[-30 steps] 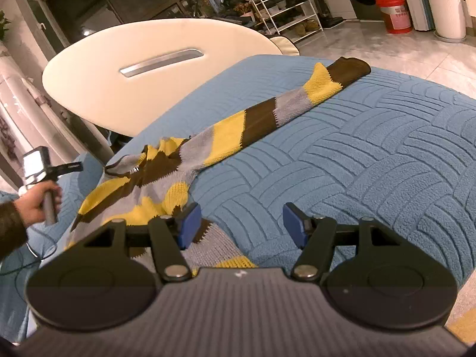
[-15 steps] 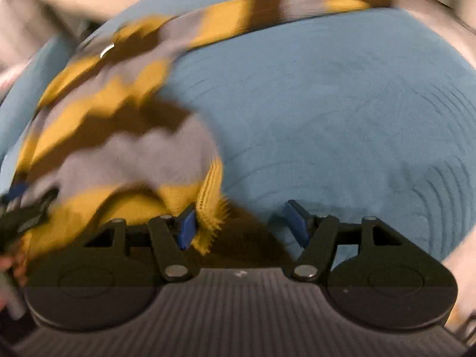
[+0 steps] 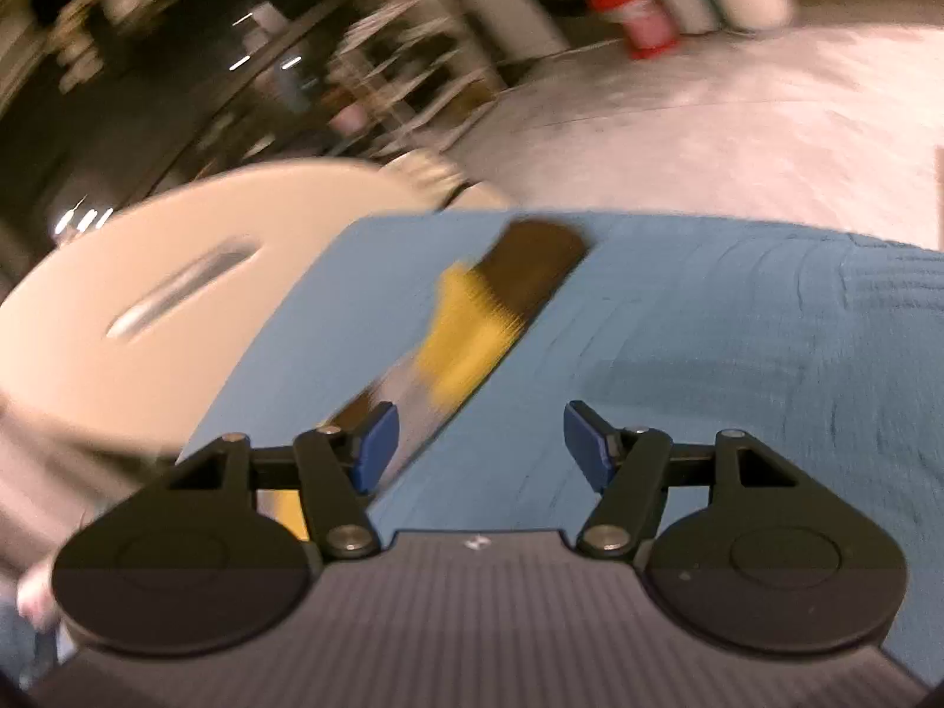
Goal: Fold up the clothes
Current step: 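Grasp the brown sleeve cuff with the right gripper, then pull the sleeve cuff outward, lay it straight, open the right gripper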
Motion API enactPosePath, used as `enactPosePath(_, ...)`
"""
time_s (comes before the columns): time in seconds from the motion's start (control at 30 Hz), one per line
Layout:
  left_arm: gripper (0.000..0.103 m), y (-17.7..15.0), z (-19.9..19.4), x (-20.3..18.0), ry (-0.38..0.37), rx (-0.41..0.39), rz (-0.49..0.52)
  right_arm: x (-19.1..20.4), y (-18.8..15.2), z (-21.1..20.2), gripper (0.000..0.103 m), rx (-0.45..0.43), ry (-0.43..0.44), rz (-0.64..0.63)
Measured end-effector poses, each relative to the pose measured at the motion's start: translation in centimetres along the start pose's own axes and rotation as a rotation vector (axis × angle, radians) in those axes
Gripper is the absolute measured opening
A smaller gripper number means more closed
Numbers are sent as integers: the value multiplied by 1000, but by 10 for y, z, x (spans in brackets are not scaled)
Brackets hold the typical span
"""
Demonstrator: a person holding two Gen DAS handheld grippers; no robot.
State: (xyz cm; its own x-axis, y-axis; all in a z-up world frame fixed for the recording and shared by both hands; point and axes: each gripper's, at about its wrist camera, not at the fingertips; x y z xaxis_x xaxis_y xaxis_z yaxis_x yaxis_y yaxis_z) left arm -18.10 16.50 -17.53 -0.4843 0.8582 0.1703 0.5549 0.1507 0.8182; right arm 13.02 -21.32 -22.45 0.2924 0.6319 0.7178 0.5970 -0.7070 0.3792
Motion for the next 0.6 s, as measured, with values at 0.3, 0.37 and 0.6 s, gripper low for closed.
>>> enactPosePath(0.3, 103, -3, 4, -4, 7, -18, 2, 19, 24, 105, 38, 62, 13, 151)
enactPosePath(0.37, 103, -3, 4, -4, 8, -18, 3, 26, 29, 109, 7, 101, -48, 120)
enactPosePath(0.6, 103, -2, 5, -6, 15, -18, 13, 7, 0, -56, 7, -130, 112, 171)
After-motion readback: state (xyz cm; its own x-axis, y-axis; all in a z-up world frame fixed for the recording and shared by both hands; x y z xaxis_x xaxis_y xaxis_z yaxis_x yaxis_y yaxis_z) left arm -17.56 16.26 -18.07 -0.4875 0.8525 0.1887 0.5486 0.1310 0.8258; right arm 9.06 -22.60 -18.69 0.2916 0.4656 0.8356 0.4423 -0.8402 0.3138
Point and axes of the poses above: each gripper's, at about its wrist camera, not at the fingertips, and z roughly the way its jaws point, x to its left, y to its top, and after that the axes turned 8 degrees about z, right-handed
